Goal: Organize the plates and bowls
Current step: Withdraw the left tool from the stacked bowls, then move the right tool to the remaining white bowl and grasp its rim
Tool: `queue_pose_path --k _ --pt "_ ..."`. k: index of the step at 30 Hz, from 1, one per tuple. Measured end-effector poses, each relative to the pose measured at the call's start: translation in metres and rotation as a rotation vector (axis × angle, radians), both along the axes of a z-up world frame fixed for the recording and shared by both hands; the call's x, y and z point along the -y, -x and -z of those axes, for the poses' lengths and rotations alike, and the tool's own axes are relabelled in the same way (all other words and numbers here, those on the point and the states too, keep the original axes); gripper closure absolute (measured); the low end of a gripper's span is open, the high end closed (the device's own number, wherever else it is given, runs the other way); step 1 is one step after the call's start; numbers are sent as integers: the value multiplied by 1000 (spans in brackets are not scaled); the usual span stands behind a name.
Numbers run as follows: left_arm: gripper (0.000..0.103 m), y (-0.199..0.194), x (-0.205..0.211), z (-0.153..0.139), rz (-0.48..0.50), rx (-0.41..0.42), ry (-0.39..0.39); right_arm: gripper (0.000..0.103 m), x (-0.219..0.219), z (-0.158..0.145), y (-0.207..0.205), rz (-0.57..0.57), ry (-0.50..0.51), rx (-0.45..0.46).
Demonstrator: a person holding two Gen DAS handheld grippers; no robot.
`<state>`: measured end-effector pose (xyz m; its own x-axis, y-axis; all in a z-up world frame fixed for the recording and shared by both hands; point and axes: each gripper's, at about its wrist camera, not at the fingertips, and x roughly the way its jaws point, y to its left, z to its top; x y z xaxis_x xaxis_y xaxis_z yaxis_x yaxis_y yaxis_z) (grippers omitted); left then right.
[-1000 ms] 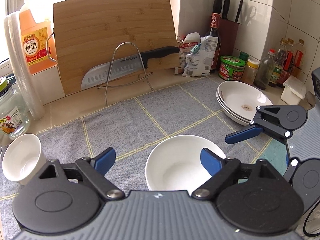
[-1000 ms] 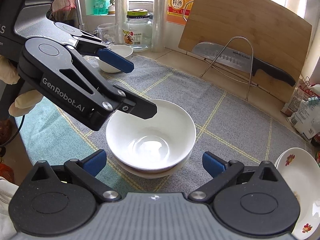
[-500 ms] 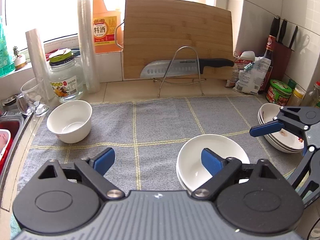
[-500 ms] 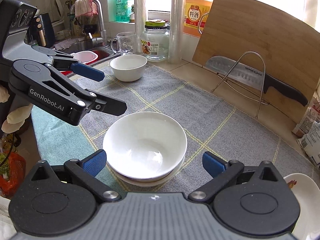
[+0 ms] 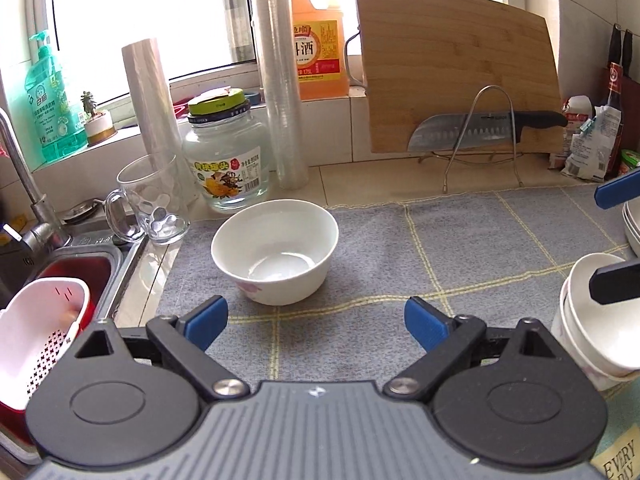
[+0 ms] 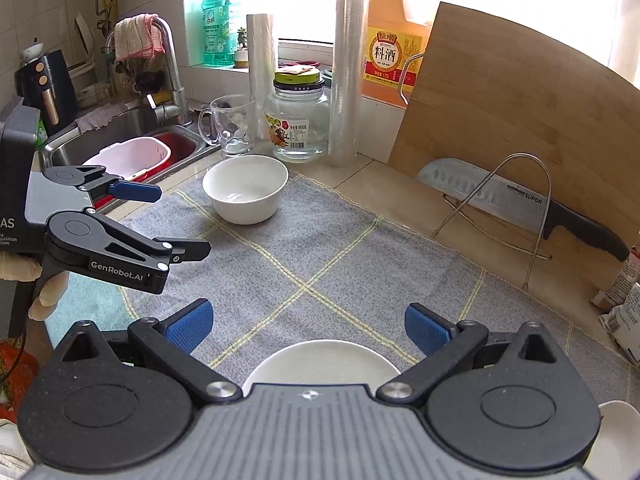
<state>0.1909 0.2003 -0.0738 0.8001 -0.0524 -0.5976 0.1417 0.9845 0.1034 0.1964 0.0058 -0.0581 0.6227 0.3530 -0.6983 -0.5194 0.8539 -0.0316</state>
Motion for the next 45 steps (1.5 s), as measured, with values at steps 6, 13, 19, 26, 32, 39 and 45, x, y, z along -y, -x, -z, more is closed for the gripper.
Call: queue_pose_path --k 6,13,19,26,32,39,45 --pt "8 -29 -29 14 42 6 21 0 -50 -3 -23 83 4 -11" --pt "8 -49 -45 26 72 -19 58 0 -96 -3 -49 79 44 -9" --pt "8 -59 -46 36 98 -24 43 0 -122 5 -89 43 54 -38" --pt "8 -68 -46 43 108 -15 24 0 -139 19 -133 21 20 -126" --pt "8 -74 -44 43 134 -2 14 3 -150 32 -164 18 44 -159" --pt "9 -77 -42 41 156 11 21 7 -161 47 -187 -1 58 -192" --pt "11 -76 -42 41 188 26 4 16 -169 57 -199 -29 64 -230"
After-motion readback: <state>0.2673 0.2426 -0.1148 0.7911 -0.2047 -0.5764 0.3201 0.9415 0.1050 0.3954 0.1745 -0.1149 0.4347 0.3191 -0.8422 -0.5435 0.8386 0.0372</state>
